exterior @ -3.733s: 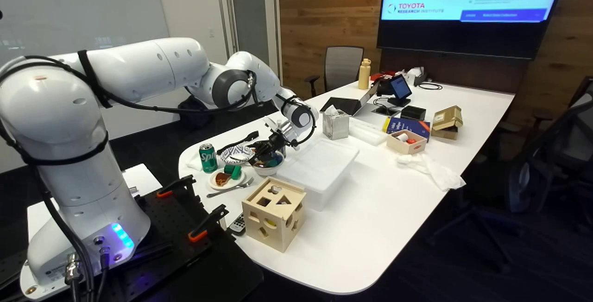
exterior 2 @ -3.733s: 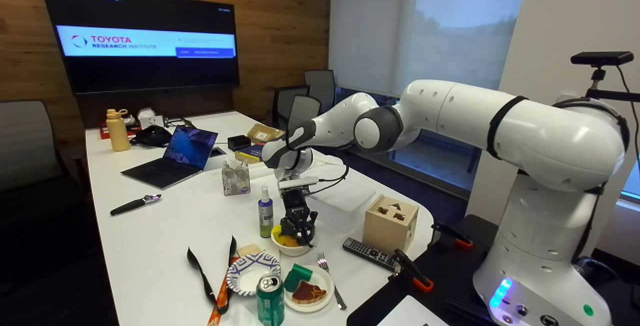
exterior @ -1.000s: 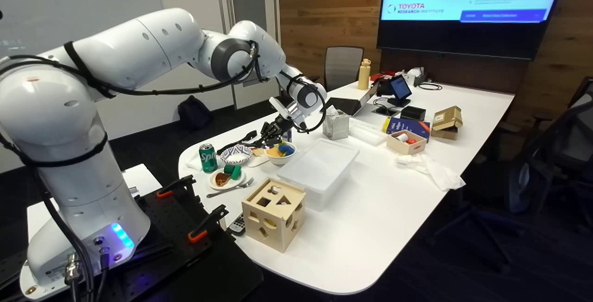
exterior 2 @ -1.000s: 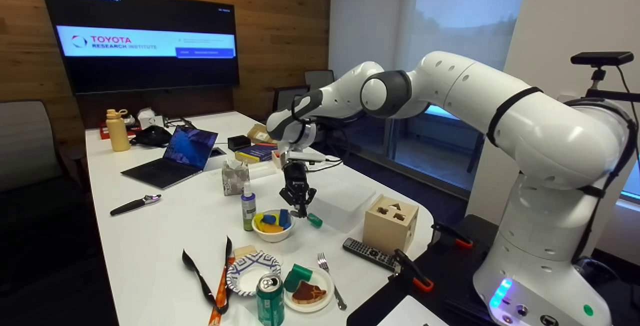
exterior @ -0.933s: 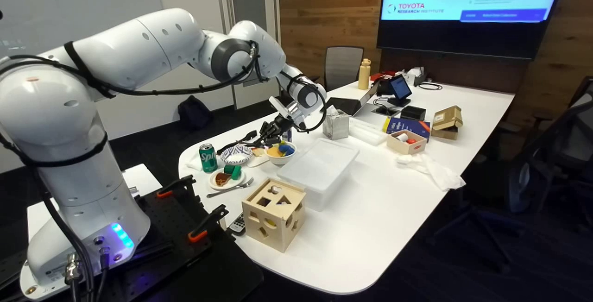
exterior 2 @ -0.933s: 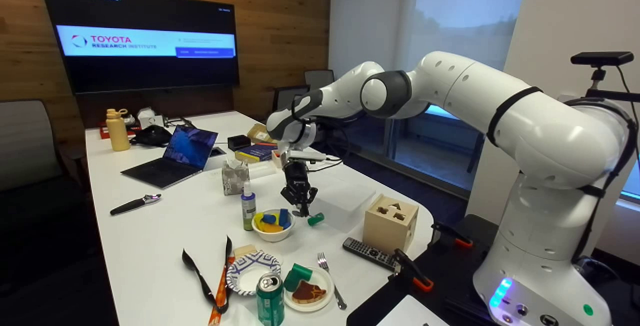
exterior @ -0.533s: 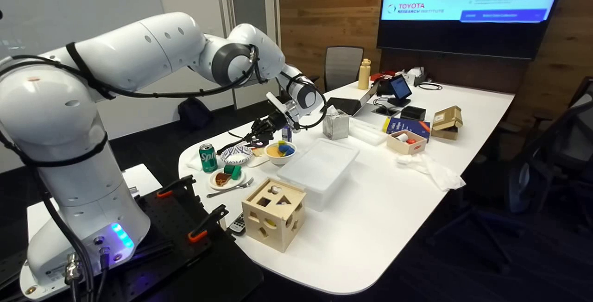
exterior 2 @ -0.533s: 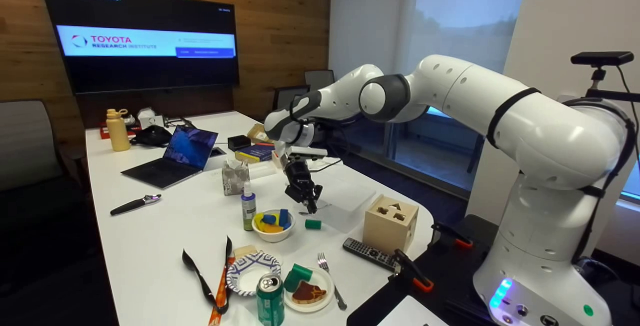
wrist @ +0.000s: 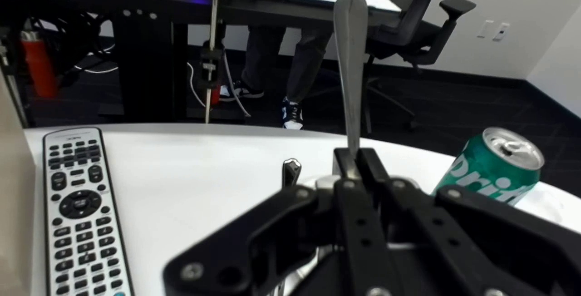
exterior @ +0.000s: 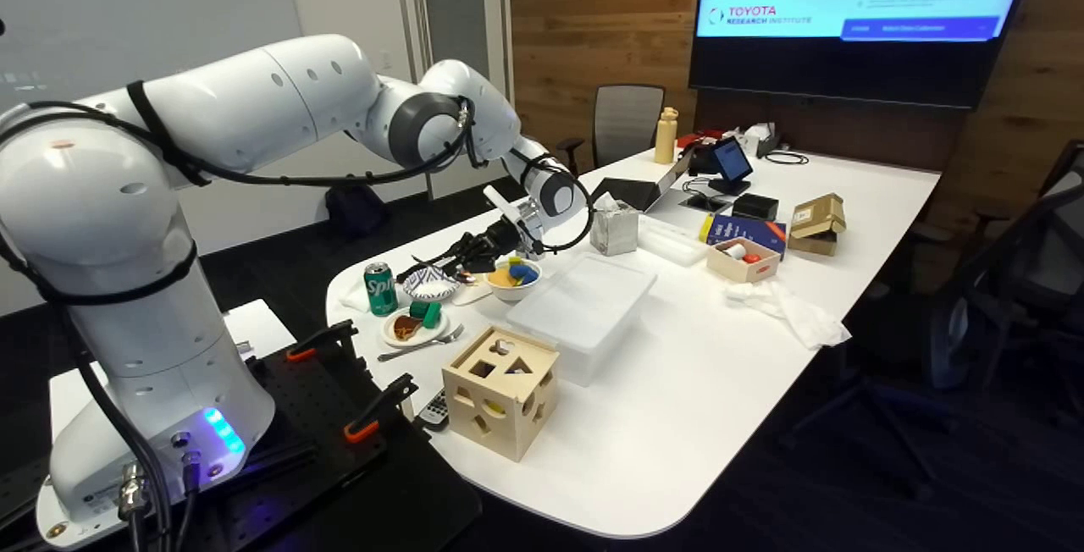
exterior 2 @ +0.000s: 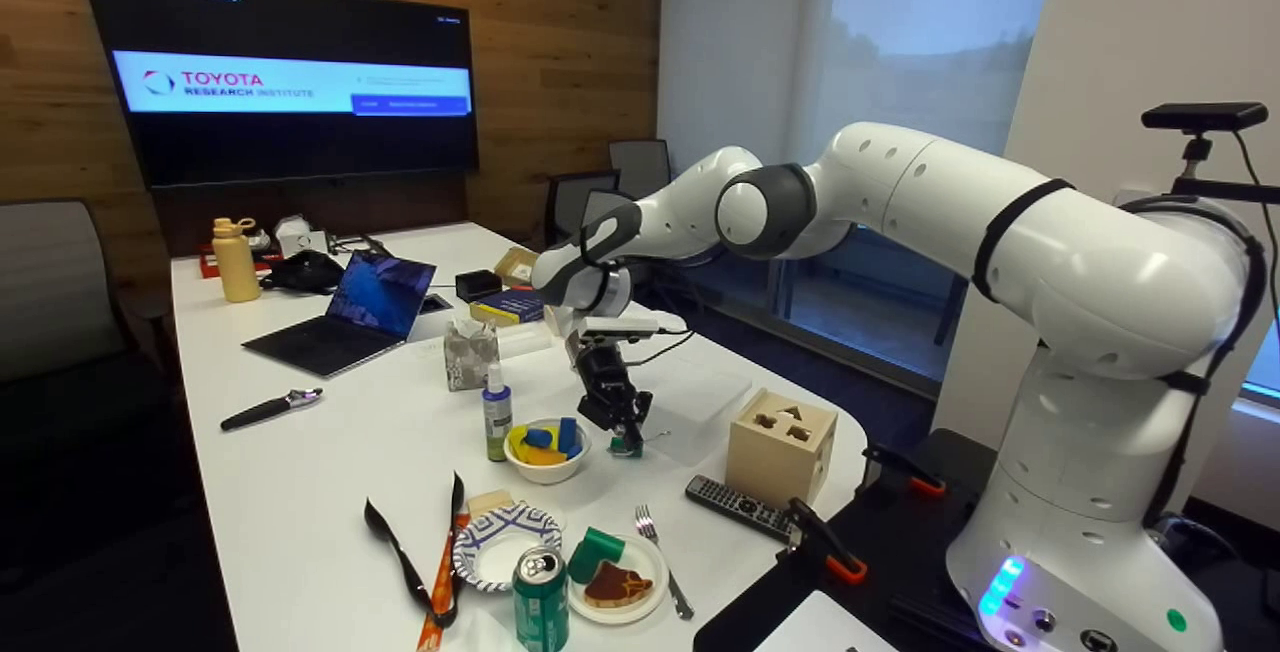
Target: Use the silver spoon to stir the blocks in the white bowl.
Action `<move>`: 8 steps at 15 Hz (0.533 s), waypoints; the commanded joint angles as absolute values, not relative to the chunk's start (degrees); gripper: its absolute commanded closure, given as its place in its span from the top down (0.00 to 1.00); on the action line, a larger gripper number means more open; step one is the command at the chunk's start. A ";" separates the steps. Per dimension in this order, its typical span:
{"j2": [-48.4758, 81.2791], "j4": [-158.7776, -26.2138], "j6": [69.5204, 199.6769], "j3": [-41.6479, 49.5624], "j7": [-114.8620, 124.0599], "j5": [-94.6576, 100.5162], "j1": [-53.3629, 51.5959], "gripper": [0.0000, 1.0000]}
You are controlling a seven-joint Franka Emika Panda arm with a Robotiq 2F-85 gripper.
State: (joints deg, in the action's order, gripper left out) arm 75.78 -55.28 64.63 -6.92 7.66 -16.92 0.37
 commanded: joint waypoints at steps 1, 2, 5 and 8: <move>75.49 -59.43 72.73 -4.29 11.57 -15.79 -1.50 0.02; 75.16 -61.11 75.84 -3.62 12.64 -15.62 -1.94 0.02; 72.58 -68.95 87.78 -1.69 16.16 -16.27 -3.18 0.02; 69.25 -77.58 99.54 -0.85 18.48 -17.41 -3.73 0.02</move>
